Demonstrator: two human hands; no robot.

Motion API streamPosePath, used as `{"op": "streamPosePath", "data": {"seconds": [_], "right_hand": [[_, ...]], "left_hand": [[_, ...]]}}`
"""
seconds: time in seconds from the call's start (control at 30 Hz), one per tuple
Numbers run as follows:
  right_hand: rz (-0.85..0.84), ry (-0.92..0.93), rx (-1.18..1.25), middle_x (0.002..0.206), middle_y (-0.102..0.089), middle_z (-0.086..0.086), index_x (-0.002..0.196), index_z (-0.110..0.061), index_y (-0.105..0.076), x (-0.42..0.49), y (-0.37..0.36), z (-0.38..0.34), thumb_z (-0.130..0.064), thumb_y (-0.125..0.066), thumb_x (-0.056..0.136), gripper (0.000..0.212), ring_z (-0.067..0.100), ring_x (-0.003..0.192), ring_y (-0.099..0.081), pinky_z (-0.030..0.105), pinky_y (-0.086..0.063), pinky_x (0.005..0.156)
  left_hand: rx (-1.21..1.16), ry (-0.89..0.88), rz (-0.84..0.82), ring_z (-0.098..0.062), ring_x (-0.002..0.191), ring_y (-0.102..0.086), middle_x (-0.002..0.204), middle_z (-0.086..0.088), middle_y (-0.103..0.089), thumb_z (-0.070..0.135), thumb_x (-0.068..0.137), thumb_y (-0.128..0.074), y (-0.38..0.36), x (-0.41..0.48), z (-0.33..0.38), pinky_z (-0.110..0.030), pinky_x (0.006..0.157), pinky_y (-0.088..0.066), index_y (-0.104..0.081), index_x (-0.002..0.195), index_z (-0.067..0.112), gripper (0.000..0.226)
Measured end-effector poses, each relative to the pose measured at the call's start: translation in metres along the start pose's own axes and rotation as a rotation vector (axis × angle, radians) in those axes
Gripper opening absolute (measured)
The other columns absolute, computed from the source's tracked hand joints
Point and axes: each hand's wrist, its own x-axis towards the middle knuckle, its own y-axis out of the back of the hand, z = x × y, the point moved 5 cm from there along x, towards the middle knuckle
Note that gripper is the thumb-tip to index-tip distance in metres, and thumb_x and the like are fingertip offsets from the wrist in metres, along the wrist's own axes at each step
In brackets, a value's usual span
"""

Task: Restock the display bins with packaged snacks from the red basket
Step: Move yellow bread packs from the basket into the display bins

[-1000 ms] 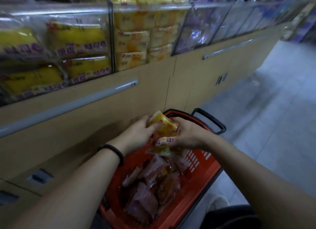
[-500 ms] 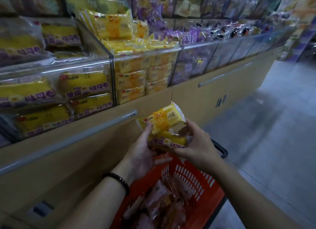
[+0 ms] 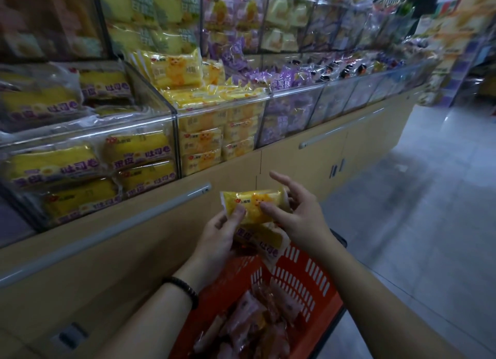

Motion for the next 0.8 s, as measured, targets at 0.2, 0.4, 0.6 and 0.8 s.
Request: {"op": "streamPosePath", "data": {"seconds": [0.2, 0.4, 0.6, 0.8], "right_hand": [[-0.046, 0.252, -0.558, 0.137, -0.045, -0.015, 0.13, -0.052, -0.062, -0.016, -0.004, -0.048, -0.052, -0.066, 0.094, 0.036, 0.012, 0.13, -0.039, 0.036, -0.043, 0.105], [-0.074, 0.568, -1.005, 0.129, -0.059, -0.022, 0.145, -0.047, -0.043, -0.021, -0.014, -0.127, -0.045, -0.059, 0.098, 0.051, 0.016, 0.123, -0.044, 0.038, -0.044, 0.099], [0.006, 0.658, -0.847, 0.118, -0.066, -0.013, 0.133, -0.032, -0.059, 0.017, -0.018, -0.201, -0.024, -0.071, 0.094, 0.041, 0.009, 0.107, -0.043, 0.034, -0.045, 0.083], [0.06, 0.568, -0.901, 0.123, -0.061, -0.008, 0.127, -0.029, -0.056, 0.098, -0.017, -0.245, -0.025, -0.065, 0.099, 0.03, 0.018, 0.119, -0.045, 0.042, -0.048, 0.09]], "left_hand": [[0.004, -0.102, 0.065, -0.038, 0.107, -0.075, 0.116, -0.017, -0.078, 0.048, 0.099, -0.065, 0.0, -0.039, 0.03, -0.061, 0.1, -0.056, -0.076, 0.119, 0.015, 0.041], [0.156, -0.249, 0.066, -0.028, 0.085, -0.079, 0.093, -0.007, -0.081, 0.051, 0.089, -0.068, -0.001, -0.074, 0.095, -0.047, 0.075, -0.064, -0.074, 0.113, 0.017, 0.042], [0.326, -0.412, 0.03, -0.029, 0.081, -0.079, 0.093, -0.005, -0.081, 0.057, 0.092, -0.06, 0.017, -0.088, 0.183, -0.048, 0.071, -0.065, -0.068, 0.122, 0.038, 0.037], [0.355, -0.464, 0.029, -0.036, 0.089, -0.078, 0.123, -0.014, -0.073, 0.017, 0.1, -0.067, 0.062, -0.073, 0.265, -0.052, 0.072, -0.065, -0.068, 0.129, 0.046, 0.041]]}}
